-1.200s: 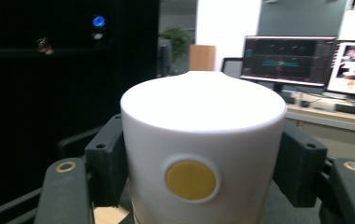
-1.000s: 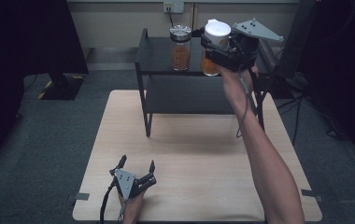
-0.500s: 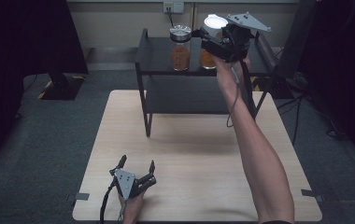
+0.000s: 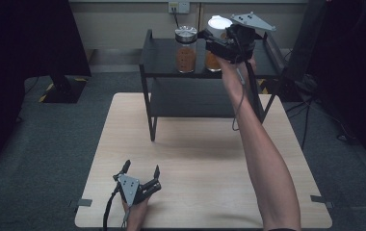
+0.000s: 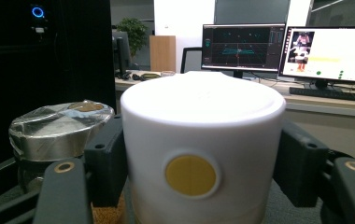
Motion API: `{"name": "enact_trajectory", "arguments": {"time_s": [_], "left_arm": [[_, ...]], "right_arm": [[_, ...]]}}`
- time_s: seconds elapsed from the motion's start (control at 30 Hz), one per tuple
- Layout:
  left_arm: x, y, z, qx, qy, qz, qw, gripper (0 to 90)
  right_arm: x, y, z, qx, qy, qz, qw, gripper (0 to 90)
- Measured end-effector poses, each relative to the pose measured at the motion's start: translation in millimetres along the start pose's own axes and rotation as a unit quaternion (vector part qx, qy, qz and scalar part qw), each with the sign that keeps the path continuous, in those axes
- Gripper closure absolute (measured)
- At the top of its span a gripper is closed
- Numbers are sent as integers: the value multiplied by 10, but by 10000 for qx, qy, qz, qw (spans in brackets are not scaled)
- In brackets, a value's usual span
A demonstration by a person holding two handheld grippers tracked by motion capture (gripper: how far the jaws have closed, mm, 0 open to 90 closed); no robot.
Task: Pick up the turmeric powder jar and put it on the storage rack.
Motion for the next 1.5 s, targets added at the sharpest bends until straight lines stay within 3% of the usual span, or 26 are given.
{"name": "enact_trajectory", "arguments": {"time_s": [0.17,0.3,0.83,1.1,1.5], "left_arm": [[0,0,0,0,0,2,10000,0],[1,0,0,1,-2,3,10000,0],[0,0,0,-1,-1,0,10000,0],[0,1,1,1,1,-2,10000,0],[-1,3,2,2,6,-11,10000,1]], "right_arm": [[-40,-25,-16,-52,103,-67,9999,47],[-81,4,-55,-23,223,28,9997,1],[-194,43,-313,0,326,74,9994,0],[-306,71,-535,96,318,90,9994,1],[-586,93,-908,19,455,96,9989,0]]}}
Point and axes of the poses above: each handheld gripper's, and its own axes: z roughly forward along the jaws, x roughly out of its top, y roughly to its right, the point moved 2 cm from there along z, roughly forward along the jaws, and after that the axes turned 12 degrees about -x, right-handed, at the moved point
